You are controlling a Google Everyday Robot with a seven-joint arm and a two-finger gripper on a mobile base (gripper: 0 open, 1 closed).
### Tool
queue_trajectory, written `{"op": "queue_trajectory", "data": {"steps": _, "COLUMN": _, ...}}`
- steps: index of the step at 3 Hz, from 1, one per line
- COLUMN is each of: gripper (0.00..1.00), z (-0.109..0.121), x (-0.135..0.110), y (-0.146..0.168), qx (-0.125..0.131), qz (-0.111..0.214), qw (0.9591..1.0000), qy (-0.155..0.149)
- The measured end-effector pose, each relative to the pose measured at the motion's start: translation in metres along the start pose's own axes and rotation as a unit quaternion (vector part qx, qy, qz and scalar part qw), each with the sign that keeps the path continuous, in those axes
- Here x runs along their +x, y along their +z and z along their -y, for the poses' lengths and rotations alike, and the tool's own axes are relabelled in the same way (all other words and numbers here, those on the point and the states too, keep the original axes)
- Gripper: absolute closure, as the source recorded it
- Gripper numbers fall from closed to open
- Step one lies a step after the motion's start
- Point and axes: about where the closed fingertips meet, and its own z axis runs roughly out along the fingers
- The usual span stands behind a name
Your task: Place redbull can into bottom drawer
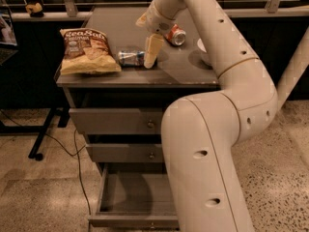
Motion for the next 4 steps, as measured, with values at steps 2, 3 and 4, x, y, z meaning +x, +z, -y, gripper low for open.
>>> {"op": "queue_trajectory", "data": {"steps": 2, "gripper": 0.0, "z": 0.0, "x": 0.013, "y": 0.018, "qx": -0.011, "qz": -0.032, "qw": 0.9993, "qy": 0.016}}
{"op": "queue_trajectory", "data": {"steps": 3, "gripper": 0.0, "z": -0.009, "x": 0.018, "y": 0.028, "qx": -0.03, "qz": -0.03, "qw": 0.9988, "qy": 0.024}}
{"op": "queue_trajectory", "data": {"steps": 4, "gripper": 0.18, "z": -0.009, "x": 0.018, "y": 0.028, "qx": -0.03, "qz": -0.03, "qw": 0.9988, "qy": 0.024}}
